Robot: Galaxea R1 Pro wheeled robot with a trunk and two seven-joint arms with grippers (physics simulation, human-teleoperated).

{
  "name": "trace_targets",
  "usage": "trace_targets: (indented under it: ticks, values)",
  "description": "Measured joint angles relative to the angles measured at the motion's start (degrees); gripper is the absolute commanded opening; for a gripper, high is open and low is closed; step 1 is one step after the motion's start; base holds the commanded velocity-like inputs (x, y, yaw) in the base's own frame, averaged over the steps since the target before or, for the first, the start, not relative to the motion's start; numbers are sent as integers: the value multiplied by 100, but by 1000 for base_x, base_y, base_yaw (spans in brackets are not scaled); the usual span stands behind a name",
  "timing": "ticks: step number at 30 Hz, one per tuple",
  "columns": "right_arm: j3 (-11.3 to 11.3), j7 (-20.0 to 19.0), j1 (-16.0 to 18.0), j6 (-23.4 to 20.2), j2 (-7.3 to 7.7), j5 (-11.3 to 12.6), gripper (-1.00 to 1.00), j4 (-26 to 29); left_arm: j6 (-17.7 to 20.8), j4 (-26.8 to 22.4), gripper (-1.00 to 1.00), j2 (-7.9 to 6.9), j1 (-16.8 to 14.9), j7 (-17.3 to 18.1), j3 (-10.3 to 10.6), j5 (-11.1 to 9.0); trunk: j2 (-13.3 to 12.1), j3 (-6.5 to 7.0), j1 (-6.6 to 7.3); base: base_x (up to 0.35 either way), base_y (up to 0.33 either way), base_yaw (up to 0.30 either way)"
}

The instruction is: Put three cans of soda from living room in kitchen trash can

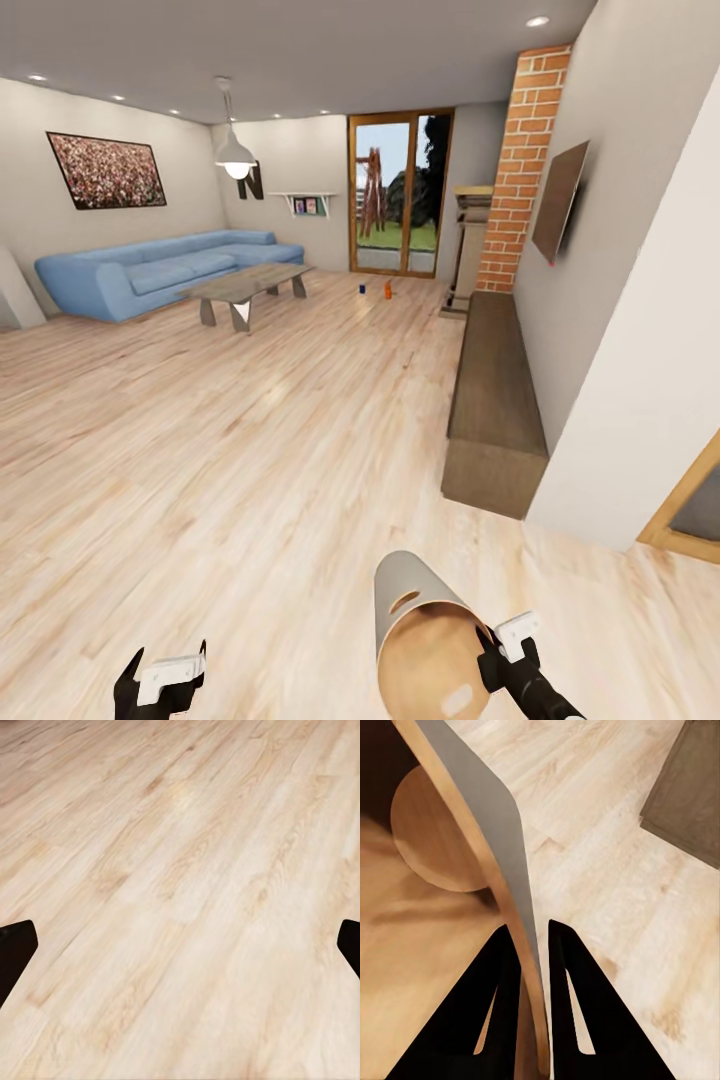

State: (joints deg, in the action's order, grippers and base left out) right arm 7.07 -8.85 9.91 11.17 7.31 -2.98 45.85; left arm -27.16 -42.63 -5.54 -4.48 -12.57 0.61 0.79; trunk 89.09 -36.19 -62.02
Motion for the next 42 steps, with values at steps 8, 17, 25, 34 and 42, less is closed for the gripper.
trace_targets:
  ticks: [8, 17, 25, 34, 42]
  values:
    - [-9, 3, 0, 7, 0, 1, -100, -6, 0, 0, 100, 0, 0, 0, 0, 0, 0, -9, 0, 221, 0, 5]
    - [-9, 3, 0, 4, 0, 1, -100, -23, 0, 0, 100, 0, 0, 0, 0, 0, 0, -9, 0, 219, 0, 0]
    - [-3, 3, 0, 9, 0, 2, -100, -25, 0, 0, 100, 0, 0, 0, 0, 0, 0, -9, 0, 193, 0, 0]
    - [0, 3, 0, 9, 0, 0, -100, -33, 0, 5, 100, 0, 0, 0, 0, 4, 0, -9, 0, 174, 4, 0]
    - [-1, 3, 0, 9, 0, -3, -100, -34, 3, 4, 100, 0, 0, 0, 0, 2, 0, -9, 0, 254, 97, 0]
